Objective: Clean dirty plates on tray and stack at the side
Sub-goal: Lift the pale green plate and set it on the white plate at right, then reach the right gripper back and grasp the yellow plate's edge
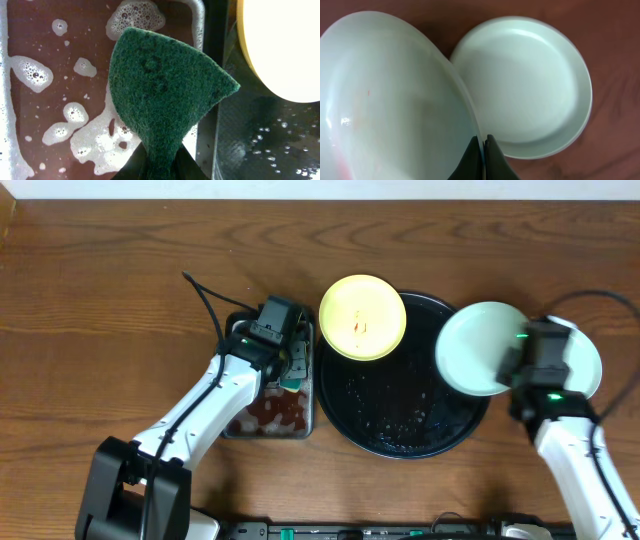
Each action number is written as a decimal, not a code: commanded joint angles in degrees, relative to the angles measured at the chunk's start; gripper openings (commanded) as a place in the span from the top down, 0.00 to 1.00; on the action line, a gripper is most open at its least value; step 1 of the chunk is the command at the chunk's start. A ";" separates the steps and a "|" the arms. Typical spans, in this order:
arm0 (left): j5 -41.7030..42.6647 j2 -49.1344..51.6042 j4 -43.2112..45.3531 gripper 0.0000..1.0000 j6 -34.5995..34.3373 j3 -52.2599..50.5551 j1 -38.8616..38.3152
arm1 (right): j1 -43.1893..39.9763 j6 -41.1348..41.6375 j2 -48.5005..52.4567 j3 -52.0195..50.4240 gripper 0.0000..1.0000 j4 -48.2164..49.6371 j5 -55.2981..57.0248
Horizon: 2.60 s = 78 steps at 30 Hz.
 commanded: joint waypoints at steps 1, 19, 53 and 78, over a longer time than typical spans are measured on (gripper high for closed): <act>-3.06 0.13 2.05 0.86 2.16 -2.43 0.13 | -9.20 7.65 -0.04 0.15 0.99 0.39 -13.05; -5.05 0.13 5.90 0.83 2.16 -5.62 0.13 | -28.15 16.79 6.73 0.15 0.83 4.48 -14.64; -6.91 9.92 6.95 0.92 1.92 -6.19 0.13 | 8.04 -15.23 9.44 0.15 0.37 14.51 -37.18; -6.71 3.63 7.32 0.37 0.44 -5.46 0.17 | 12.81 -18.32 13.09 12.55 0.31 6.49 -36.41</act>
